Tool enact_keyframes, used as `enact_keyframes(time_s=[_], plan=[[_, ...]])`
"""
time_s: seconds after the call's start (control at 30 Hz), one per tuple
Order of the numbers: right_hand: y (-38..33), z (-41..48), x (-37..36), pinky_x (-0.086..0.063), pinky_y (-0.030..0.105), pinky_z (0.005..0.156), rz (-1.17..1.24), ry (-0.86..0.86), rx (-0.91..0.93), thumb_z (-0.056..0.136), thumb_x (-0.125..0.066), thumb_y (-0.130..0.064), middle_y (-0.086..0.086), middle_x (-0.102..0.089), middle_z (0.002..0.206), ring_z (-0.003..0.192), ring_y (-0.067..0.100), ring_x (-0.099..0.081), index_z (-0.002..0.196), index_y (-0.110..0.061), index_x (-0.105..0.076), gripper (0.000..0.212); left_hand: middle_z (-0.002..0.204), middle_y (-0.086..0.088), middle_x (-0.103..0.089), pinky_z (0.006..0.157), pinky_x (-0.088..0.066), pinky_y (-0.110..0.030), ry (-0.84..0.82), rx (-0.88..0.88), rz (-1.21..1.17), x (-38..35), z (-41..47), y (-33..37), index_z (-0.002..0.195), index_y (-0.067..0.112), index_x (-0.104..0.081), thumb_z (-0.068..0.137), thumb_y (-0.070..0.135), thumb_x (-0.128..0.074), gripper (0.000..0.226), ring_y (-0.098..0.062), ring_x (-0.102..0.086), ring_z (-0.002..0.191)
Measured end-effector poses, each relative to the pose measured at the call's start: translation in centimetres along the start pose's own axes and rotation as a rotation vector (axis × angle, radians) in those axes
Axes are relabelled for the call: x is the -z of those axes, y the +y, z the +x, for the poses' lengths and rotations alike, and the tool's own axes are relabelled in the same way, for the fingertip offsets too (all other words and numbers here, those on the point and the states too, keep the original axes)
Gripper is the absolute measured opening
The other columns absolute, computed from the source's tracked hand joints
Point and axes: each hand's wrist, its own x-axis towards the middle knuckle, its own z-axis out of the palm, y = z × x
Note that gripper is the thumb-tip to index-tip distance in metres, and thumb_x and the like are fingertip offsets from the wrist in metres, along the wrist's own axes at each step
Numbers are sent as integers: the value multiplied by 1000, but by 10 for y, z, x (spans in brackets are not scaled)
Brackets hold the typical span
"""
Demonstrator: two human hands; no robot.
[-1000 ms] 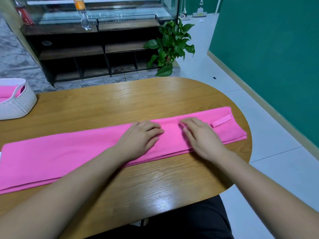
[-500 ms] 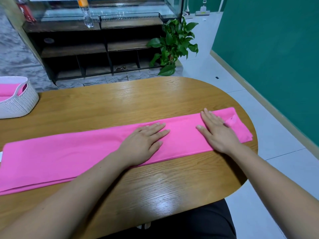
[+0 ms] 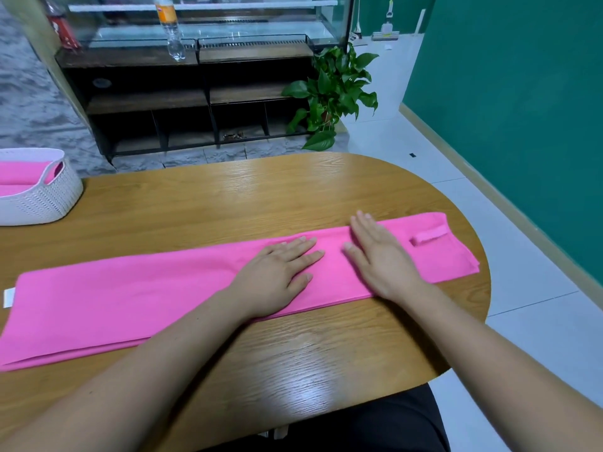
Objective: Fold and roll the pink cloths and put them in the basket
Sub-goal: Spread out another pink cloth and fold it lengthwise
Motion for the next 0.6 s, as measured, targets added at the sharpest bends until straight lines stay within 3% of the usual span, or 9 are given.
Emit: enact_keyframes(time_s=[0.1,0.2,0.3,0.43,0.6], plan=[[-47,3,-26,-12,38,132,66,-51,130,109,-23,-61,2,-12,175,162,12,-7,168,-15,-22,75,173,9,-20,128,-23,-41,6,6,11,-1,-3,-3,161,30,-40,108,55,-28,60,-10,-18,160],[-64,4,-41,-7,37,132,18,-61,128,106,-13,-67,-2,-6,176,162,9,-1,169,-18,-18,80,174,11,-17,130,-19,-40,10,56,25,1,-17,-14,163,33,-36,107,59,-27,62,-9,-13,161],[-66,3,-42,2,32,131,-40,-48,121,108,-21,-65,-5,0,176,162,8,4,169,-21,-13,76,174,17,-9,129,-13,-36,21,147,20,6,-41,-31,165,41,-26,106,64,-22,64,-5,-5,161],[-67,4,-41,3,31,131,-52,-48,134,108,-25,-64,-6,1,176,161,8,5,169,-21,-12,76,174,18,-1,130,-9,-35,23,239,26,14,-75,-52,166,43,-18,105,67,-18,65,-4,0,161],[-64,7,-41,0,30,131,-56,-58,148,108,-25,-66,-7,-2,176,161,6,3,169,-22,-15,76,175,15,-5,130,-16,-41,51,347,34,23,-118,-84,166,43,-20,103,70,-13,68,-7,-5,161]])
